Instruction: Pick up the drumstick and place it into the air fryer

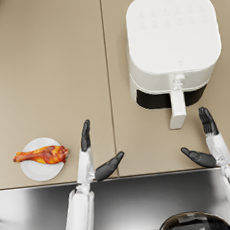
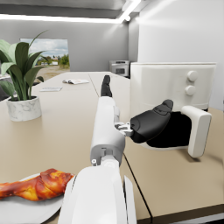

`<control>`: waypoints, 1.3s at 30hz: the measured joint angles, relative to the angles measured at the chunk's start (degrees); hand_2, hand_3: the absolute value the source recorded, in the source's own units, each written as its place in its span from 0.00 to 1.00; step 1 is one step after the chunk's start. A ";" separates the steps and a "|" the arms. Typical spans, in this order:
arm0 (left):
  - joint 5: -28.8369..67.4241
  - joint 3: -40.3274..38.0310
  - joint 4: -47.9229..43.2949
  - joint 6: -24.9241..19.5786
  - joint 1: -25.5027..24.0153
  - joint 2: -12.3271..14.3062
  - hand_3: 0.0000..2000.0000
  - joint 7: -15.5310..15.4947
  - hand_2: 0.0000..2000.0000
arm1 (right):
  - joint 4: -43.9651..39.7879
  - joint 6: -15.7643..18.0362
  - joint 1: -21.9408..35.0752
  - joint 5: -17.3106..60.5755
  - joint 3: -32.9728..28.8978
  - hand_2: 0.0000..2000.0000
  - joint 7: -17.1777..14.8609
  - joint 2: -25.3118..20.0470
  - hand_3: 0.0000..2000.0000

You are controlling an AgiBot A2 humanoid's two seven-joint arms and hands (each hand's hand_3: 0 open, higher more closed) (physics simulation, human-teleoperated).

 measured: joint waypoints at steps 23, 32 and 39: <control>59.38 -28.11 -3.16 -7.18 -5.40 3.11 0.00 -4.15 0.00 | -3.48 -0.14 2.73 9.03 0.08 0.00 0.15 -5.14 0.00; 82.84 -30.18 -1.11 -22.44 -4.43 1.94 0.00 -13.67 0.00 | -4.41 -0.15 3.00 9.03 -0.36 0.00 0.15 -6.48 0.00; 99.12 -26.48 4.58 -23.16 -5.45 2.76 0.00 -14.11 0.00 | -5.20 -0.15 3.32 9.03 -0.23 0.00 0.15 -7.53 0.00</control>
